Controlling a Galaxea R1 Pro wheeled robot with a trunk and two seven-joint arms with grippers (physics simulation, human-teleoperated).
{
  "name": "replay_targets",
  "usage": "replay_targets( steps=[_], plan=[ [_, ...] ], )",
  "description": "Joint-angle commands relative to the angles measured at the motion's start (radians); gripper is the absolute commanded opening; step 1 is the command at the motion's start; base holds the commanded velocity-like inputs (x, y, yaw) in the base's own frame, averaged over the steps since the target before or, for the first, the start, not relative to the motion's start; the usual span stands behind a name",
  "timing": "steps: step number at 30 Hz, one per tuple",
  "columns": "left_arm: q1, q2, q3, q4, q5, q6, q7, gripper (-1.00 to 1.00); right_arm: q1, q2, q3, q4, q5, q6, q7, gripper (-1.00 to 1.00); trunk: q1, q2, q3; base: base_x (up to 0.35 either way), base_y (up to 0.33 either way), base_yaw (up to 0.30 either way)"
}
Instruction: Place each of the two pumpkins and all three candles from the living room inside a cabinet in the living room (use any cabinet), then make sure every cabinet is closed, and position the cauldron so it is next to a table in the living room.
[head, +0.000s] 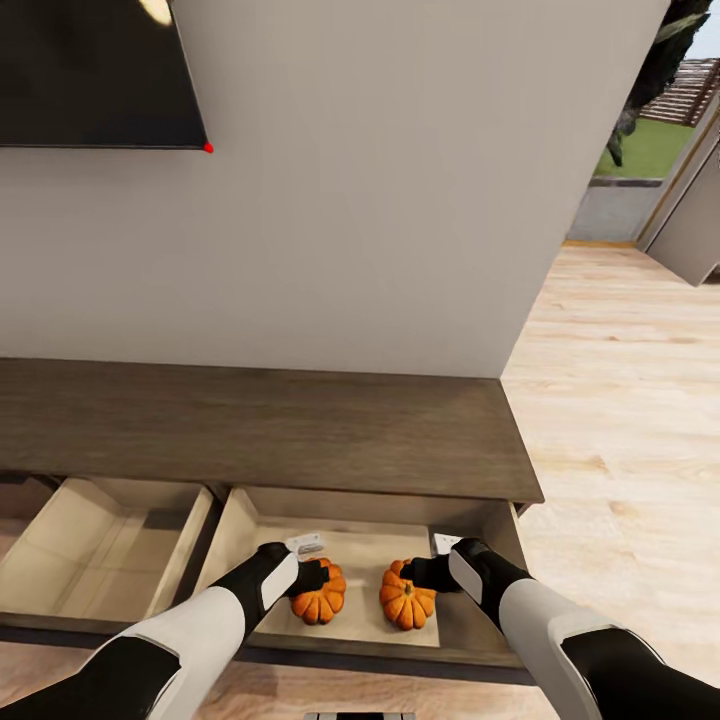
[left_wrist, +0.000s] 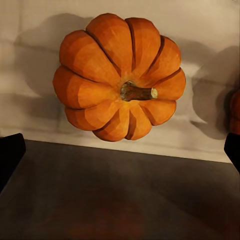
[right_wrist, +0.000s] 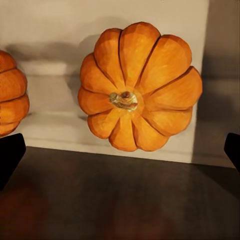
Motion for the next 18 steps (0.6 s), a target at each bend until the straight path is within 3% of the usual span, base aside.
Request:
replay_targets(
  steps=[1,6,15,18],
  plan=[
    [0.000,0.000,-0.007,-0.002,0.011,0.006,0.008,1.00,0.000,-0.001,0.009,-0.001,-0.005,0.005,0.000,1.00,0.000,0.000,0.001,0.000,0.000,0.000],
    [0.000,0.001,-0.006,-0.001,0.012,0.007,0.007,1.00,0.000,-0.001,0.009,0.001,-0.004,0.013,0.000,1.00,0.000,0.000,0.009,0.000,0.000,0.000],
    [0.000,0.002,-0.005,0.005,0.014,0.014,-0.001,1.00,0.000,-0.001,0.009,0.001,-0.003,0.096,-0.002,1.00,0.000,0.000,0.023,0.000,0.000,0.000],
    [0.000,0.002,-0.004,0.007,0.014,0.073,-0.002,1.00,0.000,-0.001,0.009,0.001,-0.003,0.100,-0.002,1.00,0.000,0.000,0.028,0.000,0.000,0.000]
  ],
)
